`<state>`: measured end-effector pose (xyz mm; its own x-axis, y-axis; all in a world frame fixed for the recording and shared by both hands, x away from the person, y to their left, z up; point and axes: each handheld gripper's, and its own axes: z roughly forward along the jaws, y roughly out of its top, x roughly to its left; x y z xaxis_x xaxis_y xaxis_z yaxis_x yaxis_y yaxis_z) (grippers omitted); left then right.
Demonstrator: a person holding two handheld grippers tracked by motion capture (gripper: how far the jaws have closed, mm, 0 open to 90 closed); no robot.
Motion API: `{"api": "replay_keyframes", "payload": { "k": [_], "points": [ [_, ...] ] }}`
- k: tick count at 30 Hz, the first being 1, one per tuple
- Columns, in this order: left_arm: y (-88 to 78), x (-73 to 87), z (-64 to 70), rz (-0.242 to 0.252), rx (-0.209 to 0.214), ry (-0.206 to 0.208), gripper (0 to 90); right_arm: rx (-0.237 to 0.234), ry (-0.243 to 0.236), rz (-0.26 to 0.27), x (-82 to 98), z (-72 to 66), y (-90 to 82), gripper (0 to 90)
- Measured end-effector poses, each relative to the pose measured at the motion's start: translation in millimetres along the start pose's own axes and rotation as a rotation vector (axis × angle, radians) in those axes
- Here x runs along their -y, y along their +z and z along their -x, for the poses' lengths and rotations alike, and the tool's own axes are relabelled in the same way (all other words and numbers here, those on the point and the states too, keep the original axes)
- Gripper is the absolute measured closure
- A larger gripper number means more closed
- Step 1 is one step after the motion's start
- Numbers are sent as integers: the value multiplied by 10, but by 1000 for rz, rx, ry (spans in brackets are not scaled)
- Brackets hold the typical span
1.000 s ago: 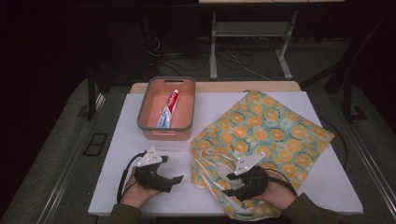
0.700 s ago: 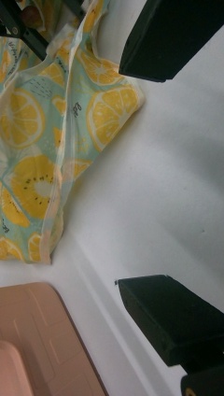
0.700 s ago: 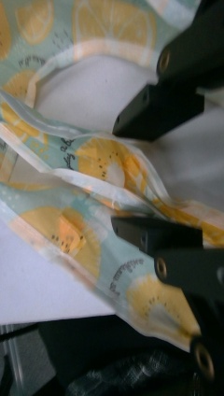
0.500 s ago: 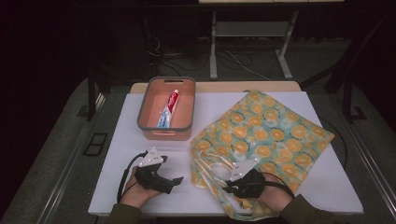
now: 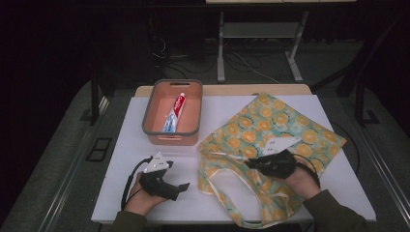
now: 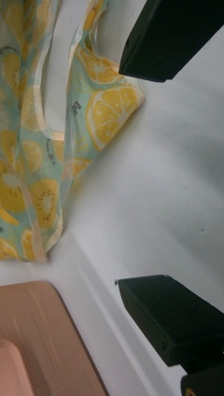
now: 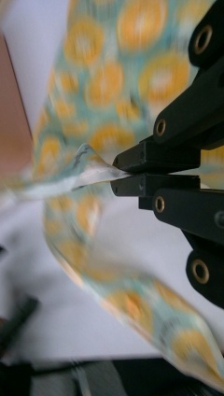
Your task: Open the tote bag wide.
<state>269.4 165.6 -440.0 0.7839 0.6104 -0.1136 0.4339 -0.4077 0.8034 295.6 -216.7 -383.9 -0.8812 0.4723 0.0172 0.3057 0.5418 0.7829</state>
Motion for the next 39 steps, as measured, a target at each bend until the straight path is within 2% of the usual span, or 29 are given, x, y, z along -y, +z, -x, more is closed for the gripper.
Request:
{"api": "replay_keyframes", "payload": {
  "k": [1, 4, 7, 8, 9, 10, 13, 16, 20, 24, 25, 27, 31, 35, 37, 39],
  "points": [
    [-1, 0, 0, 1, 0, -1, 0, 0, 0, 0, 0, 0, 0, 872],
    [-3, 1, -4, 0, -3, 0, 0, 59, 39, 36, -34, 241, -156, 872],
    [0, 2, -8, -2, -4, 3, 0, 132, 80, 50, -7, 492, -283, 871],
    [-1, 3, -7, -1, -3, 2, 0, 184, 118, 49, 56, 661, -342, 871],
    [-2, 3, -7, 0, -4, 1, 0, 203, 139, 43, 105, 750, -363, 871],
    [-3, 3, -6, 1, -4, -1, 0, 203, 139, 43, 105, 750, -363, 871],
    [-2, 4, -8, 0, -3, 0, 0, 270, 206, 2, 300, 991, -380, 870],
    [1, 0, -3, -3, -3, 1, 0, 275, 300, -29, 531, 1167, -335, 870],
    [-4, -1, 0, 0, -3, 1, 0, 274, 374, -98, 750, 1305, -209, 863],
    [-1, 3, -4, -2, -1, 0, 0, 279, 378, -176, 812, 1311, -94, 831],
    [-1, 3, -3, -2, -1, 1, 0, 278, 372, -190, 815, 1302, -72, 803],
    [-2, 3, -1, -2, 0, 2, 0, 289, 374, -181, 790, 1286, -79, 666],
    [-1, 2, -4, -1, 1, 0, 0, 293, 391, -73, 669, 1227, -242, 449],
    [5, 1, -5, -1, 2, -1, 0, 280, 353, -7, 533, 1074, -416, 346],
    [4, 3, -5, -1, 4, -2, 0, 248, 333, 19, 476, 967, -466, 310],
    [4, 5, -7, 1, 5, -5, 0, 197, 306, 1, 433, 850, -458, 286]
  ]
}}
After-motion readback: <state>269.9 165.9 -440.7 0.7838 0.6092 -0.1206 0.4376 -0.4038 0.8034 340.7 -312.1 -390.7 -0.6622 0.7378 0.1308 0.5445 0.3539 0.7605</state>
